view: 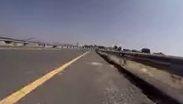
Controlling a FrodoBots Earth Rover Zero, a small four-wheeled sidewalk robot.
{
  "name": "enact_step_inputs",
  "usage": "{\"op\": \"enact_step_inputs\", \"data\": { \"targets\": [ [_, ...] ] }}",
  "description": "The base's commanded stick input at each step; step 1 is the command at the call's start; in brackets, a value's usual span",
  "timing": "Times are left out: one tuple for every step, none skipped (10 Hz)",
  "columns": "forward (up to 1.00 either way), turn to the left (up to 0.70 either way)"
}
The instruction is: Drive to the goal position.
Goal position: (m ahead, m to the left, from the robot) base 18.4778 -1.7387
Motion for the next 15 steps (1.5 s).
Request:
{"op": "enact_step_inputs", "data": {
  "targets": [
    [0.50, 0.00],
    [0.50, 0.00],
    [0.50, 0.00],
    [0.50, 0.00],
    [0.50, 0.00],
    [0.50, 0.00],
    [0.50, 0.00],
    [0.50, 0.00],
    [0.50, 0.00],
    [0.50, 0.00],
    [0.50, 0.00],
    [0.50, 0.00],
    [0.50, 0.00],
    [0.50, 0.00],
    [0.50, 0.00]
  ]
}}
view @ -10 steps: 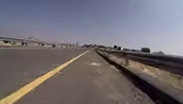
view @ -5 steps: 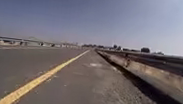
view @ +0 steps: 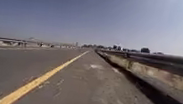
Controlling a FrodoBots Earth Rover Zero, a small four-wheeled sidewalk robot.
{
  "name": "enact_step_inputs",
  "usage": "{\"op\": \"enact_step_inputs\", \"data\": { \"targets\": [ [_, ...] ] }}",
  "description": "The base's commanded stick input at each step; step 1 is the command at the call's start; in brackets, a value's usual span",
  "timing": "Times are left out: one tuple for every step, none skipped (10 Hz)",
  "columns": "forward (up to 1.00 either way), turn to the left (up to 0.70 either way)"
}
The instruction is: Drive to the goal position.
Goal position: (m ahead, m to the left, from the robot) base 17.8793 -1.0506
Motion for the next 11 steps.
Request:
{"op": "enact_step_inputs", "data": {
  "targets": [
    [0.50, 0.00],
    [0.50, 0.00],
    [0.50, 0.00],
    [0.50, 0.00],
    [0.50, 0.00],
    [0.50, 0.00],
    [0.50, 0.00],
    [0.50, 0.00],
    [0.50, 0.00],
    [0.50, 0.00],
    [0.50, 0.00]
  ]
}}
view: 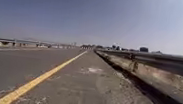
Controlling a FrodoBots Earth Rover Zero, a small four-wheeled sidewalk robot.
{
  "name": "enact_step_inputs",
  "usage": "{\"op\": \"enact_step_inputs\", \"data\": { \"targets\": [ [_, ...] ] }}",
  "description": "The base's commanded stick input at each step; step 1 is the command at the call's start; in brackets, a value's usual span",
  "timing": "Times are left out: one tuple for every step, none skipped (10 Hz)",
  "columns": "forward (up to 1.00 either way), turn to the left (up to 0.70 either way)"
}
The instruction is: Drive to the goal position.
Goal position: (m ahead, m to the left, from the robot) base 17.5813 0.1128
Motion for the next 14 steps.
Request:
{"op": "enact_step_inputs", "data": {
  "targets": [
    [0.50, 0.00],
    [0.50, 0.00],
    [0.50, 0.00],
    [0.50, 0.00],
    [0.50, 0.00],
    [0.50, 0.00],
    [0.50, 0.00],
    [0.50, 0.00],
    [0.50, 0.00],
    [0.50, 0.00],
    [0.50, 0.00],
    [0.50, 0.00],
    [0.50, 0.00],
    [0.50, 0.00]
  ]
}}
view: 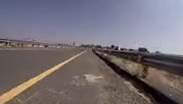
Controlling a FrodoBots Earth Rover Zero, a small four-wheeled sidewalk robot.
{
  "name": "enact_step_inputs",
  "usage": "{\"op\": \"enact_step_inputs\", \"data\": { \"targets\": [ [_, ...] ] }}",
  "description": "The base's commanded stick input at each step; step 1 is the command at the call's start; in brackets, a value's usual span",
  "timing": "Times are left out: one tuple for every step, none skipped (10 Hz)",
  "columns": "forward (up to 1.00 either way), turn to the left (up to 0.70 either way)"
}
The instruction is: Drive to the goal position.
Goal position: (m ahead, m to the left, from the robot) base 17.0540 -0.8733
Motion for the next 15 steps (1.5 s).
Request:
{"op": "enact_step_inputs", "data": {
  "targets": [
    [0.50, 0.00],
    [0.50, 0.00],
    [0.50, 0.20],
    [0.50, 0.45],
    [0.50, 0.31],
    [0.50, 0.07],
    [0.50, 0.00],
    [0.50, 0.00],
    [0.50, 0.00],
    [0.50, 0.00],
    [0.50, 0.00],
    [0.50, 0.00],
    [0.50, 0.00],
    [0.50, 0.00],
    [0.50, 0.00]
  ]
}}
